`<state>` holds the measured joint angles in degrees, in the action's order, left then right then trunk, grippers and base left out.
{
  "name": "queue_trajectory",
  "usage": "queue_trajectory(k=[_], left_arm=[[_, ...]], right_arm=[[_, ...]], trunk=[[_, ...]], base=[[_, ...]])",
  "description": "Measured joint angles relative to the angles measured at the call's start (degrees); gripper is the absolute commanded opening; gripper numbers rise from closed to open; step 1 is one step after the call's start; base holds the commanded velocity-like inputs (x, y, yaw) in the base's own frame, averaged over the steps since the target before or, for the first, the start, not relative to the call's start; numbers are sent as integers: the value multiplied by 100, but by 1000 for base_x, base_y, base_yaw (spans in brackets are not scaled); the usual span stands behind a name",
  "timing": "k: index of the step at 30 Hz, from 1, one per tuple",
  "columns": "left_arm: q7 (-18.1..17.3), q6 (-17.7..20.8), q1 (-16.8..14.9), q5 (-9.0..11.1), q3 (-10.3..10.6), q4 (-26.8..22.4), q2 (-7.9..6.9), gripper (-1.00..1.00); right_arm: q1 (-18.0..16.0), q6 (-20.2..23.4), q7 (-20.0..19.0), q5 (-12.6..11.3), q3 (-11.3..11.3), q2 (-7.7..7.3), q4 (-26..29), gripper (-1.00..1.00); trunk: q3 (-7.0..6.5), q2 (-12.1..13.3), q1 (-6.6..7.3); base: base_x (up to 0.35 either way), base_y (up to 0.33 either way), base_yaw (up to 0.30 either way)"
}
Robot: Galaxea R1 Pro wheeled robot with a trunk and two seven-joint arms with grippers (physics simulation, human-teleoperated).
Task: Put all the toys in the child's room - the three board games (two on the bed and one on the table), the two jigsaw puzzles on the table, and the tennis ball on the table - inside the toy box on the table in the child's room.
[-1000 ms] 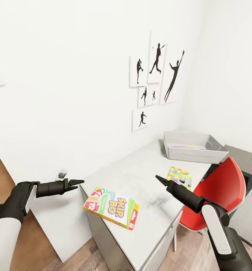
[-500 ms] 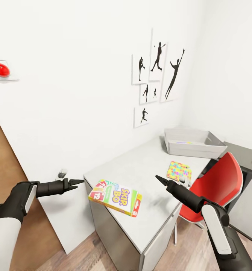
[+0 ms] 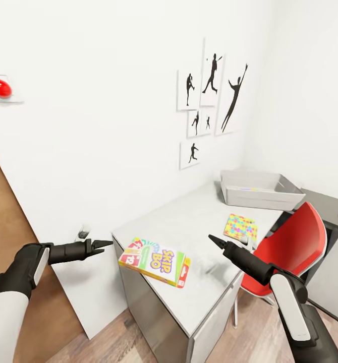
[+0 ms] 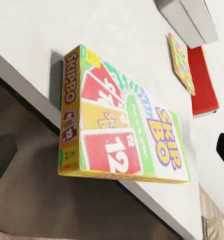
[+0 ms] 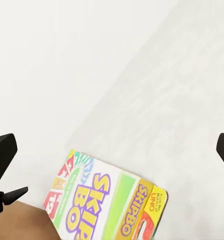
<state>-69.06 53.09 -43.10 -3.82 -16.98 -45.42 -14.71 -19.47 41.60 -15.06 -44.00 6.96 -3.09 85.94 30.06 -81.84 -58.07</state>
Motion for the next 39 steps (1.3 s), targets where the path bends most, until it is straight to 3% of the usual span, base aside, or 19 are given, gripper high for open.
queue_trajectory(k=[4, 10, 15, 32, 39], left_arm=[[-1, 1, 0, 0, 1, 0, 0, 100], [-2, -1, 0, 0, 1, 0, 0, 100], [-2, 0, 0, 1, 2, 0, 0, 100], [-2, -7, 0, -3, 9, 0, 5, 100], [-1, -8, 0, -6, 10, 0, 8, 100]], right_arm=[[0, 0, 0, 0, -1, 0, 0, 100], [0, 0, 0, 2, 0, 0, 0, 100], [0, 0, 0, 0, -2, 0, 0, 100], [0, 0, 0, 3, -2, 0, 0, 100], [0, 0, 0, 1, -2, 0, 0, 100]], trunk=[[0, 0, 0], [107, -239, -131], [108, -241, -132], [413, -921, -505], [413, -923, -505]], base=[[0, 0, 0], [0, 0, 0], [0, 0, 0], [0, 0, 0], [0, 0, 0]])
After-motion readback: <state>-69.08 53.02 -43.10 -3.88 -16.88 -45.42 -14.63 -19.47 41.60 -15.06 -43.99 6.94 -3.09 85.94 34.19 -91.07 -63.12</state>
